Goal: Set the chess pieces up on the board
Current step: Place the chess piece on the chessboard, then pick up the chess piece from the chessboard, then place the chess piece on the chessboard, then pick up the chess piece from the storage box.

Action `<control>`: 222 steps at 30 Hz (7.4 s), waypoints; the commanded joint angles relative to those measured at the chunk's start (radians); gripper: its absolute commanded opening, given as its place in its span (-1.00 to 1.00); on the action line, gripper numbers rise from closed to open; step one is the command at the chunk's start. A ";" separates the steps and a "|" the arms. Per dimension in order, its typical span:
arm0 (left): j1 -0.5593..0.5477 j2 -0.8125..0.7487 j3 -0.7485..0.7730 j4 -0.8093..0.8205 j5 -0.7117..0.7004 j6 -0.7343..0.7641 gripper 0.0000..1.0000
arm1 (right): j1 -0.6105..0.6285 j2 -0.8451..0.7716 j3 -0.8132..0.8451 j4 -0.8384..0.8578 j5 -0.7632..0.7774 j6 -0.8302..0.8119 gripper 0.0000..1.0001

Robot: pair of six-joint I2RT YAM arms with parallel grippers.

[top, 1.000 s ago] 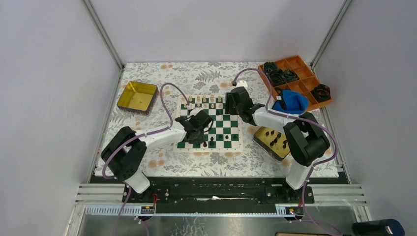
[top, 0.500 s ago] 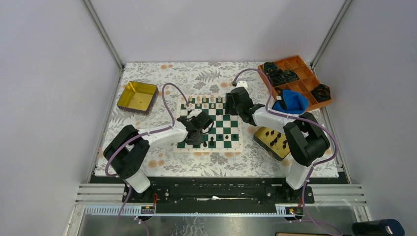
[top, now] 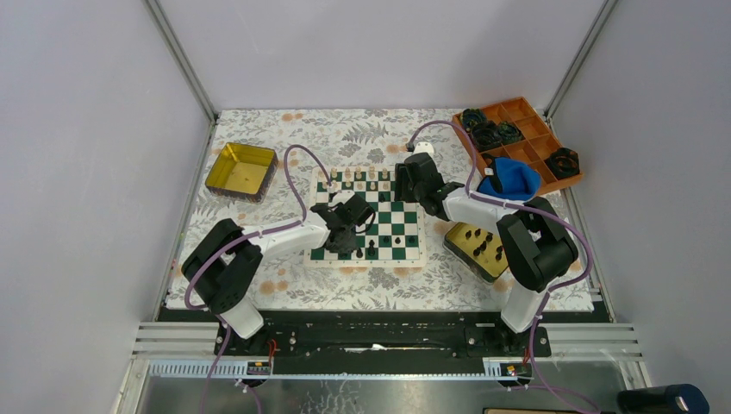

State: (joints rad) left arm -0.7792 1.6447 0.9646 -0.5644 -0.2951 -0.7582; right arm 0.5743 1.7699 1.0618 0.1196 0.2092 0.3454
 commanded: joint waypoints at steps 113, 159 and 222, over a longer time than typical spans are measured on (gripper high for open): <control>0.010 -0.451 -0.112 -0.133 -0.258 0.004 0.37 | 0.315 -0.279 -0.012 -0.351 0.139 -0.095 -1.00; 0.012 -0.638 -0.219 -0.084 -0.285 0.017 0.97 | 0.474 -0.156 -0.139 -0.213 0.170 -0.027 -1.00; 0.011 -0.756 -0.258 -0.076 -0.261 -0.006 0.98 | 0.325 -0.636 -0.111 -0.505 0.538 0.086 -0.08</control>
State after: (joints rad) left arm -0.7715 0.9348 0.7174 -0.6735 -0.5400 -0.7464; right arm 1.0023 1.2053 0.9192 -0.2787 0.6468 0.3523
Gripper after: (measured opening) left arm 0.986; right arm 0.463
